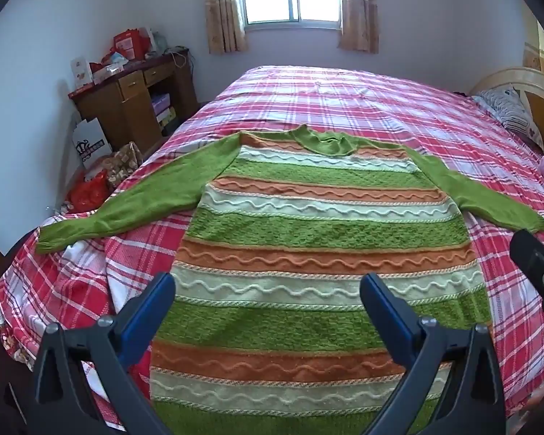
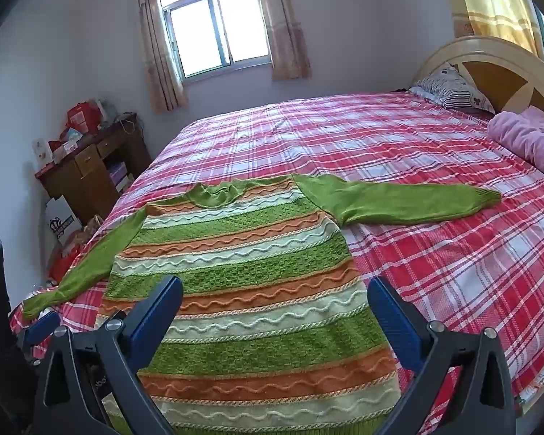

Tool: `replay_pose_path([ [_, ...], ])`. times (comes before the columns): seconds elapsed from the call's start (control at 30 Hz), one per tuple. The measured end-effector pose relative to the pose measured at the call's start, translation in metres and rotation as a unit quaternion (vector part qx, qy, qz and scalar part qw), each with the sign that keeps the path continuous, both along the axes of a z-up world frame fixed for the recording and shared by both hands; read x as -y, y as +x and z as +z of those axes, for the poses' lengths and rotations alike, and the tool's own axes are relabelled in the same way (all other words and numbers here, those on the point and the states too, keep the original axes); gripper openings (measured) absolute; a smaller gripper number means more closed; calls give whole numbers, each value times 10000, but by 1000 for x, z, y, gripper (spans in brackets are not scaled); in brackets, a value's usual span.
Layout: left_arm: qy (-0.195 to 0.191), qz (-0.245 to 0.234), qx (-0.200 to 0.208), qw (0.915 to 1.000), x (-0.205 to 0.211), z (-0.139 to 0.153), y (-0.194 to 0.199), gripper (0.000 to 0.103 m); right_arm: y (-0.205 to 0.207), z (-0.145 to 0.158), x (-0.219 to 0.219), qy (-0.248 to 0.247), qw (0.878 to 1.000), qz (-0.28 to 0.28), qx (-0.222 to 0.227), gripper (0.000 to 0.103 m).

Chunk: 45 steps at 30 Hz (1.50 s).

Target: Fold small clothes

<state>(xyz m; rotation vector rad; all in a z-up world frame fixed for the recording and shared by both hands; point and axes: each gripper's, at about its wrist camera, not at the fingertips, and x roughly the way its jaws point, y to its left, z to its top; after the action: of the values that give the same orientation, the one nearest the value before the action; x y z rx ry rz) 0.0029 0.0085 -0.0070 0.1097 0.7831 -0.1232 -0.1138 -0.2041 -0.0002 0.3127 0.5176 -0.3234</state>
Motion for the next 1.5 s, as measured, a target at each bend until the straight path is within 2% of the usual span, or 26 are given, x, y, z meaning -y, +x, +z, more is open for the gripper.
replay_pose_path([
  [1.5, 36, -32, -15, 10000, 2, -1, -3, 103, 2, -5, -3, 32, 10000, 1, -82, 102],
])
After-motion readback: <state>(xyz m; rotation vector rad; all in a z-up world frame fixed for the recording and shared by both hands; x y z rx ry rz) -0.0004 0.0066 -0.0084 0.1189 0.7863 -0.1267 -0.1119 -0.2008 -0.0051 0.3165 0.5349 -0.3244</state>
